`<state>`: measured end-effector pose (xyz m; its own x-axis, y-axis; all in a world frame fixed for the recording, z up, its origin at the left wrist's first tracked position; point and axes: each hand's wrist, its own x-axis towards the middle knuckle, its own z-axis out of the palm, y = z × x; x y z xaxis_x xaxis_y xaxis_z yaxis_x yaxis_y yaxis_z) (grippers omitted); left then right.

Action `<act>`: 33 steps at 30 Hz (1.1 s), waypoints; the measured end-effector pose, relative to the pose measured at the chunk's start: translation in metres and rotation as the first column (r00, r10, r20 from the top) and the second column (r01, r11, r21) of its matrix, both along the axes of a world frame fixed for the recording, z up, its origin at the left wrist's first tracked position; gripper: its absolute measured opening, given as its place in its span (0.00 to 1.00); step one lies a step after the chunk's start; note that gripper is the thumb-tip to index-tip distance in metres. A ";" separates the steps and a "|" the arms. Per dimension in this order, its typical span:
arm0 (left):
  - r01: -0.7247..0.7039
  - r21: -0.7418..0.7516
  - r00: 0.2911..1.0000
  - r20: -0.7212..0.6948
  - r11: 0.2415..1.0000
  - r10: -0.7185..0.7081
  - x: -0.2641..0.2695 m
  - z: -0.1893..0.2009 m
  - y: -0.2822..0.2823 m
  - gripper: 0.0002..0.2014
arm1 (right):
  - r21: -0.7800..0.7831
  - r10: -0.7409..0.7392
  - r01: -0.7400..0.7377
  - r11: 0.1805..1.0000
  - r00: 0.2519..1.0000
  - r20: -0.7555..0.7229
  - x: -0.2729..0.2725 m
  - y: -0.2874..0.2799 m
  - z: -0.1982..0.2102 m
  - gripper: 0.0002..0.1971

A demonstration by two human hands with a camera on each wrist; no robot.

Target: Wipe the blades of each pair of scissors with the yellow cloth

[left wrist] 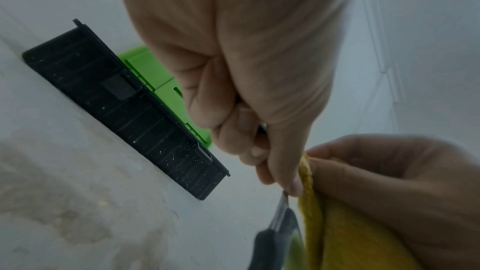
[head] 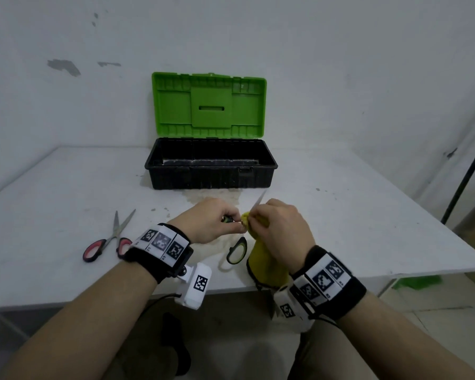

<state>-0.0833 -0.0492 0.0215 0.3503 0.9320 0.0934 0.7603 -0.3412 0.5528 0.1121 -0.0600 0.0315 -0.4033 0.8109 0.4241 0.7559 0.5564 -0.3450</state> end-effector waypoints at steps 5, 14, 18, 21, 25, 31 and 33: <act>-0.019 0.032 1.000 -0.014 0.999 0.019 -0.001 0.002 -0.001 0.09 | 0.015 -0.113 0.113 0.993 0.993 -0.038 0.003 0.027 0.019 0.09; -0.110 -0.119 0.965 0.227 0.987 0.135 -0.002 -0.002 -0.012 0.08 | -0.005 -0.173 0.176 0.984 0.959 -0.226 0.027 0.031 0.032 0.05; -0.097 -0.274 0.895 0.396 0.957 0.204 -0.005 -0.004 -0.012 0.06 | -0.047 -0.106 0.098 0.994 0.973 -0.206 0.026 0.005 0.014 0.04; -0.047 -0.298 0.838 0.508 0.953 0.200 -0.007 -0.006 -0.014 0.08 | -0.042 -0.074 0.067 0.997 0.982 -0.174 0.022 -0.001 0.000 0.04; -0.044 -0.286 0.780 0.589 0.957 0.212 -0.002 -0.011 -0.019 0.09 | -0.035 -0.051 0.047 0.998 0.992 -0.115 0.014 -0.002 -0.007 0.05; -0.142 -0.272 0.776 0.566 0.952 0.278 0.007 -0.013 -0.019 0.09 | -0.046 -0.046 0.042 0.998 0.995 -0.087 0.001 -0.003 -0.009 0.07; -0.162 -0.285 0.776 0.555 0.945 0.300 0.010 -0.014 -0.017 0.11 | -0.052 -0.028 0.025 0.998 0.998 -0.059 -0.006 -0.006 -0.010 0.09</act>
<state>-0.0733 -0.0663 0.0072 0.0643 0.9979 0.0015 0.3083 -0.0213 0.9511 0.1065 -0.0660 0.0212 -0.3568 0.8421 0.4044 0.7473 0.5170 -0.4174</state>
